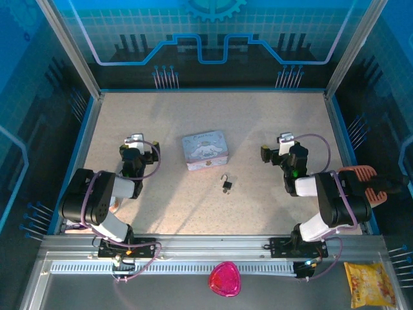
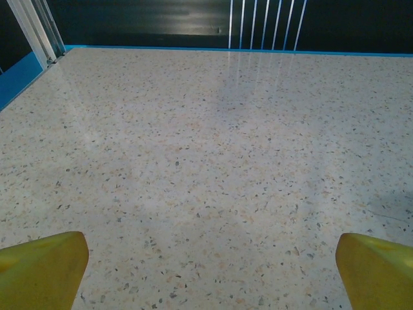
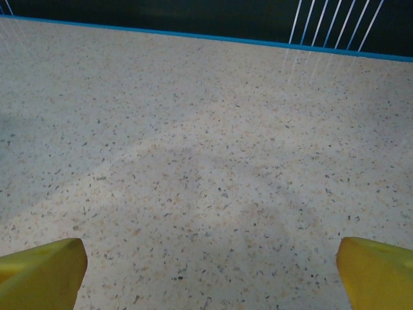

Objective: Unlock a padlock with a key

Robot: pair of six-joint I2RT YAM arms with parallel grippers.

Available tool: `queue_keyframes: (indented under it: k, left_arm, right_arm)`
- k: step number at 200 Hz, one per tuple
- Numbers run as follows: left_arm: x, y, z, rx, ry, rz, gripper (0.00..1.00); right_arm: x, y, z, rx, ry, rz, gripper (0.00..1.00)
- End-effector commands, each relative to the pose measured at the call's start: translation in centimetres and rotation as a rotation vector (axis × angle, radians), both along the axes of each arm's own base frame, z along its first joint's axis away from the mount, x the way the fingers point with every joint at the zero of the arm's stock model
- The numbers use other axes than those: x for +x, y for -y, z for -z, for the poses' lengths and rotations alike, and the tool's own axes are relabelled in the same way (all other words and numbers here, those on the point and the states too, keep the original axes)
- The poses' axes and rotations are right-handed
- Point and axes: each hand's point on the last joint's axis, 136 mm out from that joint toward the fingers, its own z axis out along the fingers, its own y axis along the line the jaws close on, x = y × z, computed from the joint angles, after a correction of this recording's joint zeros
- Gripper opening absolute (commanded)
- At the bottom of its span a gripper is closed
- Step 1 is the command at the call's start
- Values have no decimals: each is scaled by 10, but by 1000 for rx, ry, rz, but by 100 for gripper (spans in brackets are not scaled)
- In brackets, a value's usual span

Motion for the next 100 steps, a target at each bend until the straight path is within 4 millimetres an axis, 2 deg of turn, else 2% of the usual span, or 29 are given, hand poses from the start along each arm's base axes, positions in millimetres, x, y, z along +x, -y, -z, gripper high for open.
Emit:
queue_keyframes:
  k: [1, 100]
  left_arm:
    - [3, -4, -8, -13, 22, -17, 99]
    - [3, -3, -8, -14, 20, -15, 99]
  right_arm:
    - [7, 5, -11, 3, 38, 30, 100]
    - [8, 2, -11, -7, 35, 20, 100]
